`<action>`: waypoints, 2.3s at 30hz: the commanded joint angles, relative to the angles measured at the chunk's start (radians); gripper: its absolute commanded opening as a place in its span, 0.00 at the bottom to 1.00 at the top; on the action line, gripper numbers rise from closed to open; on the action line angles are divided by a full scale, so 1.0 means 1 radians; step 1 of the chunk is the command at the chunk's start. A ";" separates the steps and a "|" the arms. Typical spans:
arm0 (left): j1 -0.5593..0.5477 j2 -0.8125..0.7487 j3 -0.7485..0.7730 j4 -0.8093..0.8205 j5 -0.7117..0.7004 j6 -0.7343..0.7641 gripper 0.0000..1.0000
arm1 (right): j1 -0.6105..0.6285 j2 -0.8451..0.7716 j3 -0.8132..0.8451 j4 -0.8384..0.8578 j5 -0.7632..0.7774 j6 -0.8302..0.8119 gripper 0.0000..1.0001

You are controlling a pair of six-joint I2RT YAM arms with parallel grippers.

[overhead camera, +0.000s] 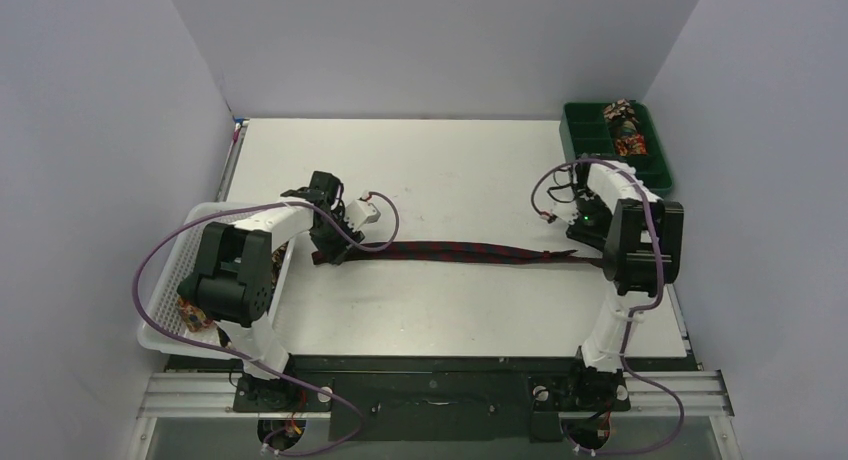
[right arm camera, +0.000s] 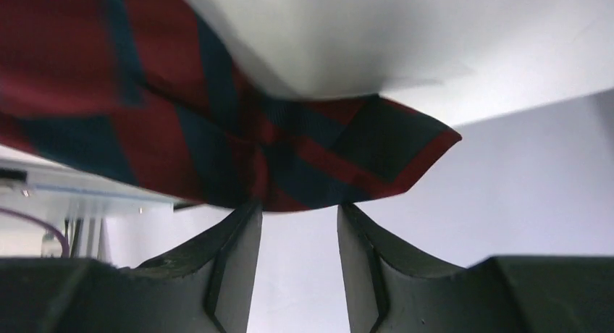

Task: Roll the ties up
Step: Flatten out the tie at the center of the board.

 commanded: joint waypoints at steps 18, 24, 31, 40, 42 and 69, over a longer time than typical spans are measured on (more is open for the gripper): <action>0.069 -0.034 0.058 -0.117 0.161 0.027 0.79 | -0.047 -0.188 -0.090 -0.106 -0.241 0.179 0.38; 0.077 -0.108 0.078 -0.110 0.244 -0.015 0.94 | -0.003 -0.122 -0.217 0.070 -0.121 0.182 0.37; 0.080 -0.242 0.043 0.025 0.247 -0.128 0.97 | -0.084 -0.010 -0.217 0.204 0.067 0.085 0.32; 0.081 -0.369 -0.057 0.195 0.327 -0.335 0.97 | -0.212 0.068 -0.133 0.350 0.206 -0.038 0.32; 0.080 -0.366 -0.065 0.199 0.351 -0.368 0.97 | -0.233 0.073 -0.113 0.391 0.228 -0.050 0.32; -0.084 -0.076 0.013 0.027 0.400 0.435 0.97 | 0.301 -0.190 -0.040 0.192 -0.503 0.037 0.64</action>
